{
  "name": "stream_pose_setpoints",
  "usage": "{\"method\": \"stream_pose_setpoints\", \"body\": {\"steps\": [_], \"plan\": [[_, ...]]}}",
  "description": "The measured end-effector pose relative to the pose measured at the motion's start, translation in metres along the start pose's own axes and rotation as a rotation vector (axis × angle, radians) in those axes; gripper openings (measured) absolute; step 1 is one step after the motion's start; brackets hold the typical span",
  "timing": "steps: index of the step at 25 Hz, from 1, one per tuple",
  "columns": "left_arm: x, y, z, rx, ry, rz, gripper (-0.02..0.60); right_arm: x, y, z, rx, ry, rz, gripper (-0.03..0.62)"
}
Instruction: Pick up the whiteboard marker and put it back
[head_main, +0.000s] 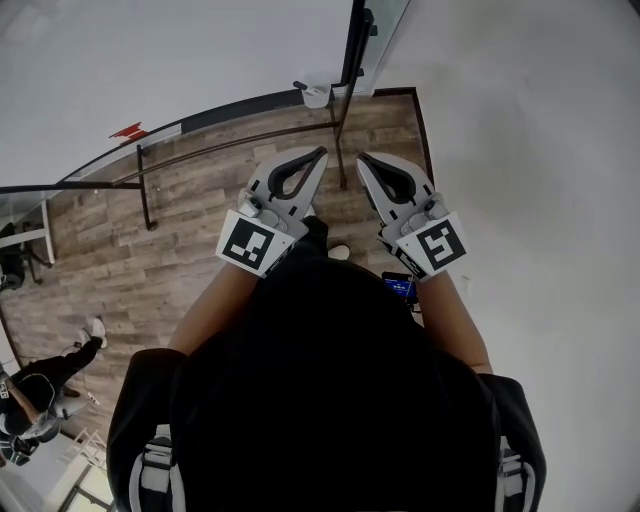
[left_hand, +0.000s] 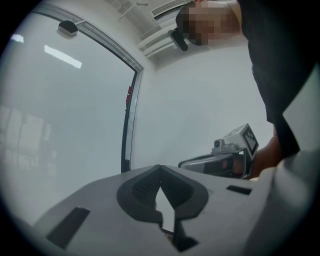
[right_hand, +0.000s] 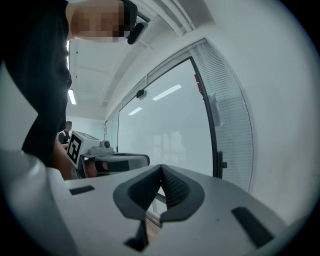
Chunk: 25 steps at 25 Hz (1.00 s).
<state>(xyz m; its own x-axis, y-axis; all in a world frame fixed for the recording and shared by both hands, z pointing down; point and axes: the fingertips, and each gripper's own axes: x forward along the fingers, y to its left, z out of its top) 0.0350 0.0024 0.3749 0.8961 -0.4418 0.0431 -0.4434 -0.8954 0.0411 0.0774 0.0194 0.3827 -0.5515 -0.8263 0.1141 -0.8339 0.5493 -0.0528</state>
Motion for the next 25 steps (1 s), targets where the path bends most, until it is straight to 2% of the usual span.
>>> {"method": "stream_pose_setpoints", "body": {"steps": [13,20,25], "plan": [[0.033,0.093,-0.002,-0.008,-0.010,0.011,0.005,0.087,-0.045,0.006,-0.024,0.043,0.039,-0.003],[0.035,0.137,-0.006,0.044,-0.035,0.034,0.005,0.131,-0.060,-0.005,-0.022,0.082,0.044,-0.004],[0.036,0.152,-0.013,0.010,-0.030,0.032,0.005,0.152,-0.068,-0.013,-0.022,0.121,0.052,-0.003]]}}
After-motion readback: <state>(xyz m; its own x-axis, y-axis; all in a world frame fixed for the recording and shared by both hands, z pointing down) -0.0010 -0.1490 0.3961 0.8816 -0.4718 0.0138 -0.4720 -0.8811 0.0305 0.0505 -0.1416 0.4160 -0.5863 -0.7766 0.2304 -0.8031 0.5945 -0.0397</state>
